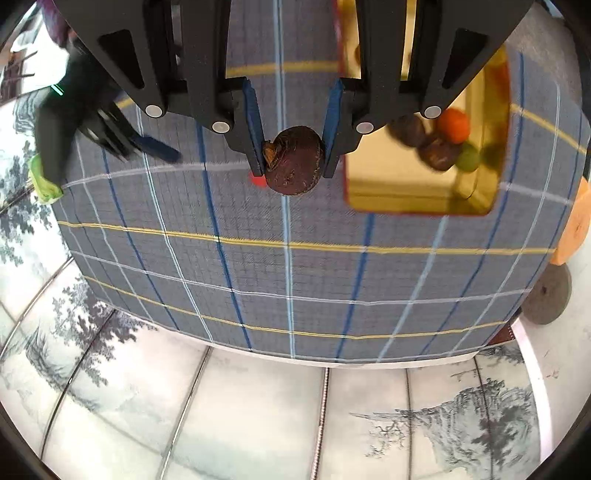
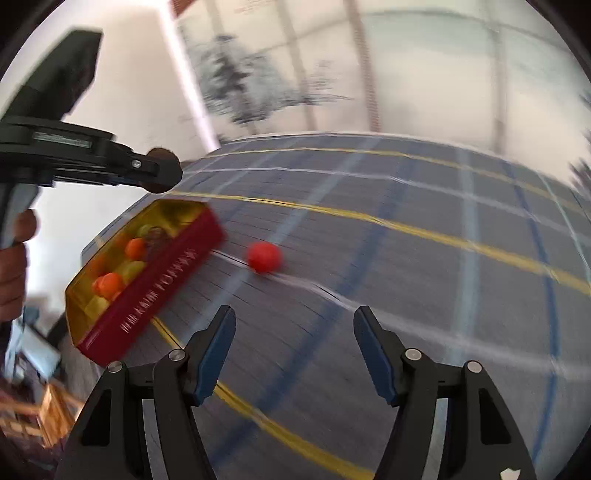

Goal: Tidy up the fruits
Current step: 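Grasp the last brown fruit with the left gripper while the right gripper grasps the red tomato, then lower the brown fruit in the left gripper into the tin and release it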

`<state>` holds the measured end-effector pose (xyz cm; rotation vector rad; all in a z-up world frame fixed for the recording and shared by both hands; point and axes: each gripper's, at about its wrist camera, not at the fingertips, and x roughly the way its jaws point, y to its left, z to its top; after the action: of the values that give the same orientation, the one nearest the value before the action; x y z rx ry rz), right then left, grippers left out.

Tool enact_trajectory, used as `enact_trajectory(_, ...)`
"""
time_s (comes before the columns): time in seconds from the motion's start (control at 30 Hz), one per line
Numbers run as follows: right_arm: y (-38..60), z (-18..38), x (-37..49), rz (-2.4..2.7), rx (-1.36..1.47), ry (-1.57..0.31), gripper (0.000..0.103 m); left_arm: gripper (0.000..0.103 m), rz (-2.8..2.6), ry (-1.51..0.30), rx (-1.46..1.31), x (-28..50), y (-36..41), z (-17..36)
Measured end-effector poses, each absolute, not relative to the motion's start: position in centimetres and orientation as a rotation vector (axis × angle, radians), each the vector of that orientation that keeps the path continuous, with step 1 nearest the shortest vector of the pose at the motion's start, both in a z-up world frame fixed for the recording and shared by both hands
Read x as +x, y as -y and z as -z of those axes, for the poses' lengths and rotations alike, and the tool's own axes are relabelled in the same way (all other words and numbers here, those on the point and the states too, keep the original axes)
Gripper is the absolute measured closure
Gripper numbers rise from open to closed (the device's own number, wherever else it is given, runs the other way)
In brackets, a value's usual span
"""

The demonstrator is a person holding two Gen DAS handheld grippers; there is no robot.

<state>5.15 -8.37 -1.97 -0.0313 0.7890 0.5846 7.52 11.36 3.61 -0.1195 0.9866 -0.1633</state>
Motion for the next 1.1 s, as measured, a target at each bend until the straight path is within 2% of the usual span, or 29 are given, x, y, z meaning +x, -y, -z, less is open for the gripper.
enact_trajectory(0.3,1.9,3.8,10.4,-0.611,-0.162,-0.847,0.040,0.072,0.089,-0.950,-0.123,2.6,-15.7,-4.7)
enact_trajectory(0.33,1.5,4.1,10.9,-0.603,-0.168,-0.859,0.045,0.072,0.081,-0.949,-0.123,2.2,-16.1,-4.6)
enact_trajectory(0.37,1.3,4.5,11.3,-0.609,-0.169,-0.872,0.057,0.072,0.076,-0.950,-0.127,1.8,-16.6,-4.5)
enact_trajectory(0.47,0.3,5.3,11.4,-0.602,-0.200,-0.890,0.073,0.072,0.055,-0.947,-0.128,0.8,-17.4,-4.1)
enact_trajectory(0.73,6.2,3.1,7.3,-0.434,-0.075,-0.799,0.074,0.072,0.029,-0.961,-0.143,-1.5,-19.3,-2.0)
enact_trajectory(0.93,13.3,3.8,4.9,-0.219,-0.011,-0.821,0.074,0.072,0.061,-0.976,-0.119,-3.3,-18.5,0.0)
enact_trajectory(1.1,15.1,3.8,4.4,-0.149,0.020,-0.801,0.074,0.072,0.067,-0.985,-0.097,-4.3,-18.2,1.5)
